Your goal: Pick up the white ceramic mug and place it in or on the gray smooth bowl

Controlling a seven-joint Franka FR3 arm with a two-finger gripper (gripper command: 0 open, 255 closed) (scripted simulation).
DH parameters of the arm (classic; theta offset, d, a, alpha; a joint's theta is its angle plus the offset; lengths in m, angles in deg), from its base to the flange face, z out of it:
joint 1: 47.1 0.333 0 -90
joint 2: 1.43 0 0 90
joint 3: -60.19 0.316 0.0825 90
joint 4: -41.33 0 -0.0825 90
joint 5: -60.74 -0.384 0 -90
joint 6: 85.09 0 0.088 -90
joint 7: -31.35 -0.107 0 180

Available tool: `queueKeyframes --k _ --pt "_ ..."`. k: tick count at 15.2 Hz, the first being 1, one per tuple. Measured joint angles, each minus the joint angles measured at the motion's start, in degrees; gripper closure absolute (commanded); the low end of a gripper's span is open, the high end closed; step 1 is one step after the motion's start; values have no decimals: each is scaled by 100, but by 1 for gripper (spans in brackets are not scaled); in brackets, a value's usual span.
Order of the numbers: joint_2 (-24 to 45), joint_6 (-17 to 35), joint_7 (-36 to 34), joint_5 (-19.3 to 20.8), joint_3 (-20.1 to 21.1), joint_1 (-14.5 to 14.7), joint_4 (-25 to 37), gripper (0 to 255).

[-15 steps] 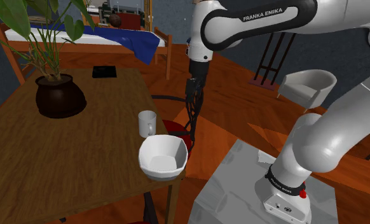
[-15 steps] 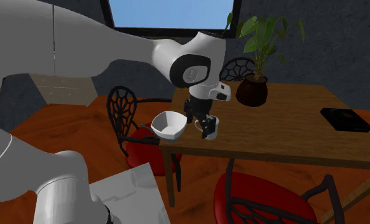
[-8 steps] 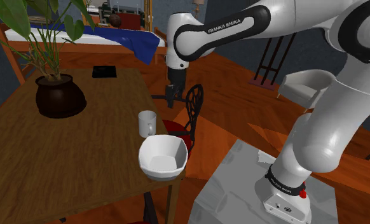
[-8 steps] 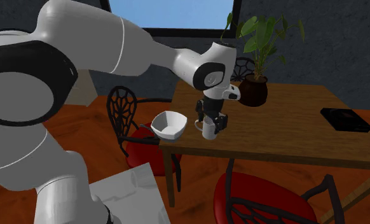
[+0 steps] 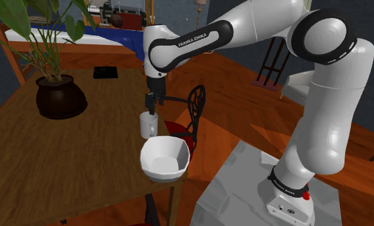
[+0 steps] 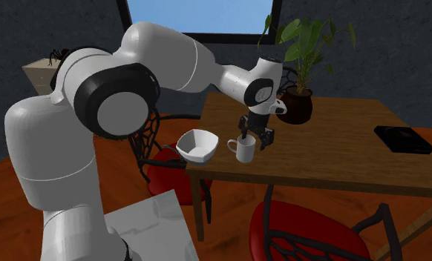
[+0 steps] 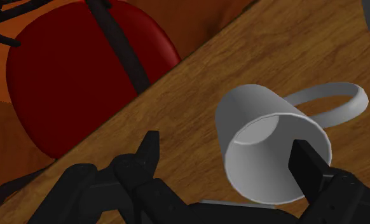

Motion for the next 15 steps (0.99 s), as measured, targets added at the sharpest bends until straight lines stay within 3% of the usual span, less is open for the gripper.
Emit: queueKeyframes --k 3,9,15 --pt "292 91 -22 53 19 51 201 0" --pt "488 471 -44 85 14 68 16 0" --pt "507 522 -51 89 15 73 -13 0"
